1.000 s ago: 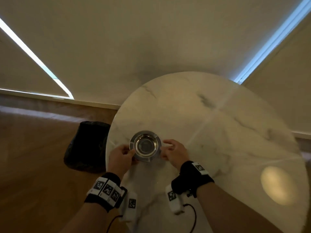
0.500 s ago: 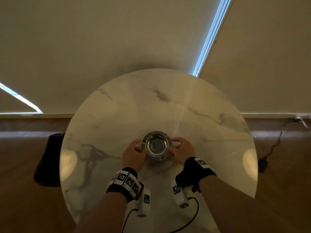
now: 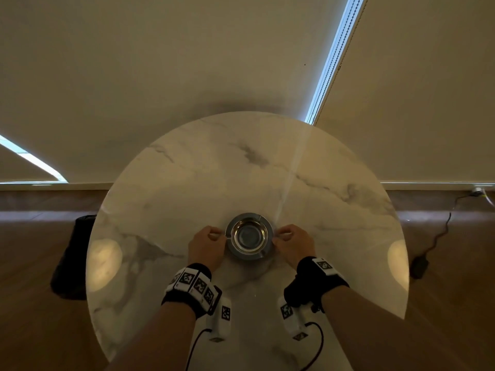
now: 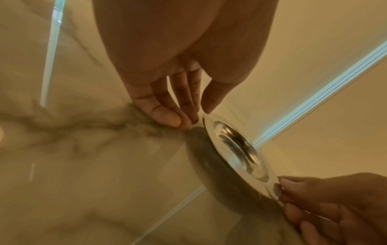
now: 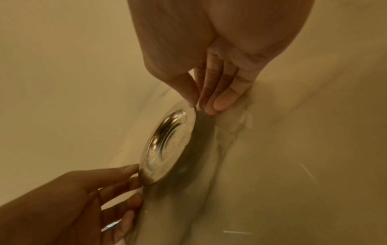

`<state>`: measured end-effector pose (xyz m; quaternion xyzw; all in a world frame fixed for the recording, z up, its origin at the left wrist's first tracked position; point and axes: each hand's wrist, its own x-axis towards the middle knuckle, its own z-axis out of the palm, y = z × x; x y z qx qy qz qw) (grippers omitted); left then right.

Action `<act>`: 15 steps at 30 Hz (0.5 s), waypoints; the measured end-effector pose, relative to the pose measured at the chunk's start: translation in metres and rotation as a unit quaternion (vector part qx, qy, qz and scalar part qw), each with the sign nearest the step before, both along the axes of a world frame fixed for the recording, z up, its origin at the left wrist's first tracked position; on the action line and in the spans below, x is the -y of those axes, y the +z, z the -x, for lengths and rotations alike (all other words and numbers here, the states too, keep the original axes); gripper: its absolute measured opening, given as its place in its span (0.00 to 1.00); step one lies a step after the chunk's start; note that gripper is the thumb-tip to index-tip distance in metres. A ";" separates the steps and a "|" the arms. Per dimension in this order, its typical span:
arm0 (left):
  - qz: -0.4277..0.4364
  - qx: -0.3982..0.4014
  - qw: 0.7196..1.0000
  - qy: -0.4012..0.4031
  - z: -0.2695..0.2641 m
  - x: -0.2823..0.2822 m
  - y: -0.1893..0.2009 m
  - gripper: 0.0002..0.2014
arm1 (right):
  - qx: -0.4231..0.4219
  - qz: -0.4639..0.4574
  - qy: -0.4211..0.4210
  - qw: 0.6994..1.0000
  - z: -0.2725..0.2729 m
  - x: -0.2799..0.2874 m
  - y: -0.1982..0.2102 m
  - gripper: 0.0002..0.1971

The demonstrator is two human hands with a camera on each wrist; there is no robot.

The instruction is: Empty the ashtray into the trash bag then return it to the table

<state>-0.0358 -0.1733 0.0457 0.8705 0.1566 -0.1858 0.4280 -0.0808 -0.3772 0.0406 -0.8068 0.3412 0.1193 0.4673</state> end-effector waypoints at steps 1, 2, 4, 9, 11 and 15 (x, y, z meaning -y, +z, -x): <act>-0.003 0.003 1.000 -0.010 -0.001 0.002 0.000 0.04 | 0.001 0.001 0.005 1.000 -0.001 0.000 -0.002 0.06; -0.004 0.002 1.000 -0.020 -0.002 0.004 0.002 0.04 | 0.000 0.004 0.012 1.000 -0.003 -0.001 -0.001 0.05; -0.017 -0.009 0.999 -0.028 -0.002 0.005 0.001 0.06 | 0.004 0.013 0.018 1.000 -0.009 -0.001 0.001 0.04; -0.028 -0.025 0.999 -0.031 0.001 0.005 0.001 0.07 | 0.021 0.000 0.012 1.000 -0.016 0.002 0.002 0.08; -0.015 -0.039 0.999 -0.031 -0.001 0.004 -0.002 0.06 | 0.024 -0.007 0.016 1.000 -0.015 0.002 0.003 0.08; -0.006 -0.055 0.998 -0.027 -0.002 -0.008 -0.014 0.03 | 0.029 -0.013 0.008 0.999 -0.010 0.008 0.003 0.06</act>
